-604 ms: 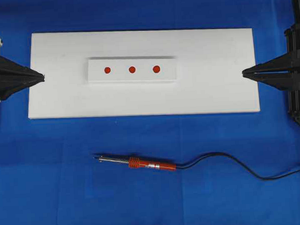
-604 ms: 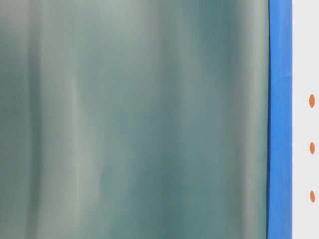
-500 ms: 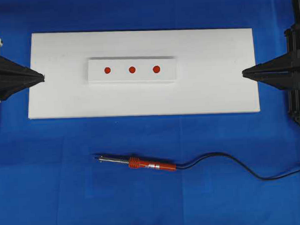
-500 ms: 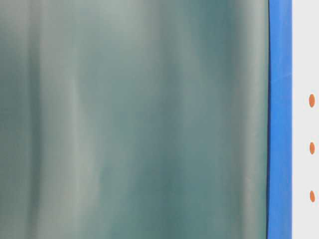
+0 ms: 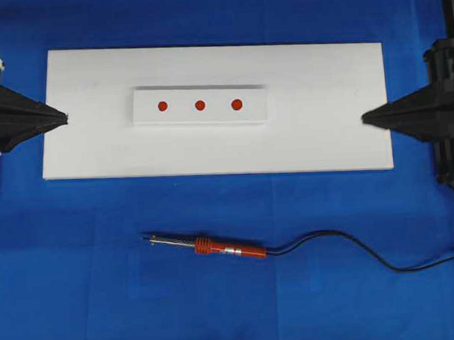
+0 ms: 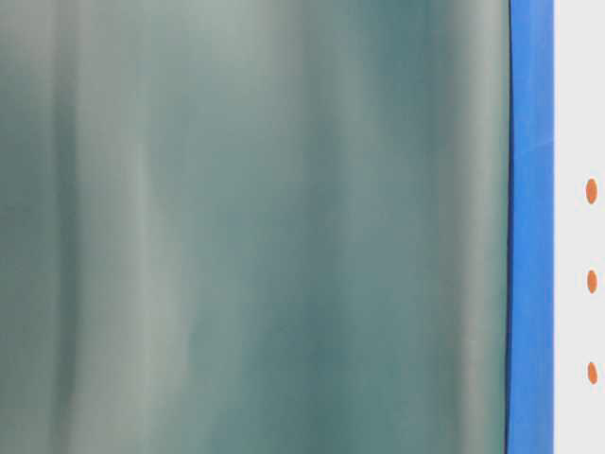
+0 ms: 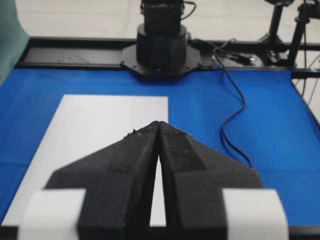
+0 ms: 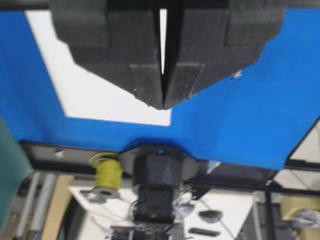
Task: Touch the tip of the soldering iron to the mark.
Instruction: 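Move the right gripper toward the red-handled soldering iron, then close the right gripper around the soldering iron's red handle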
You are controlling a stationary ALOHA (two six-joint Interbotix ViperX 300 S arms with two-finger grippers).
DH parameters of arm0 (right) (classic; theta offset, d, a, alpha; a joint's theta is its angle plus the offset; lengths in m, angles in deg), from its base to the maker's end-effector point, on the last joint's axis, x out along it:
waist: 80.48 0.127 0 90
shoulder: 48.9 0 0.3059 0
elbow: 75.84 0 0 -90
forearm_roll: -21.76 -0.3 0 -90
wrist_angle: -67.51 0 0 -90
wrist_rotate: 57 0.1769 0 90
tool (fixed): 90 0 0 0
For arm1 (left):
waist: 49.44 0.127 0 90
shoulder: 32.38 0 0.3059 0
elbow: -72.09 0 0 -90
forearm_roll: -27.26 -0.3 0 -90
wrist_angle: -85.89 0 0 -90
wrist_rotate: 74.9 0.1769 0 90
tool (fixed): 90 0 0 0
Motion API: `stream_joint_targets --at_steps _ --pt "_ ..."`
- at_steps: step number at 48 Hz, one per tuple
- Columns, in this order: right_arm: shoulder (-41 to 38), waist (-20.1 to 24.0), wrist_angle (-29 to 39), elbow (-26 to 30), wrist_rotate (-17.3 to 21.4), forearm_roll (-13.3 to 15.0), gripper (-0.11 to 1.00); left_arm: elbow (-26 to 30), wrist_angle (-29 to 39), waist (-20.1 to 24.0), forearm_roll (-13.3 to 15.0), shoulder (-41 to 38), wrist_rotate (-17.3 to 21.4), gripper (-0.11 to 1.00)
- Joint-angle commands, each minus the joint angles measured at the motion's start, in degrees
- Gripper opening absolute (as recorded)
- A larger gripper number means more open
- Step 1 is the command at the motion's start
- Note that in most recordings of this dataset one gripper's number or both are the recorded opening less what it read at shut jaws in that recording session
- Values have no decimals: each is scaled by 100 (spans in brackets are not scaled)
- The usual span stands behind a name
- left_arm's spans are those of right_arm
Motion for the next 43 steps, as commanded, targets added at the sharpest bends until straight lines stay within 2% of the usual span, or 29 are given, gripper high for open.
stream_joint_targets --at_steps 1,4,7,17,20,27,43 --pt "-246 149 -26 237 9 -18 -1 53 -62 -9 0 -26 9 0" --pt "-431 229 -44 325 9 -18 6 44 -79 -9 0 -26 9 0" --pt "-624 290 -53 413 9 -18 19 44 -79 -9 0 -26 9 0" --pt "-1415 431 -53 800 44 -105 79 26 -79 -9 0 -26 9 0" --pt "-1652 439 -70 923 70 -193 92 18 -79 -9 0 -26 9 0" --pt "-2188 501 -79 1160 88 -483 88 0 -79 -9 9 -18 9 0" --pt "-3568 923 -211 1837 88 -1072 89 -26 -79 44 0 -26 18 0"
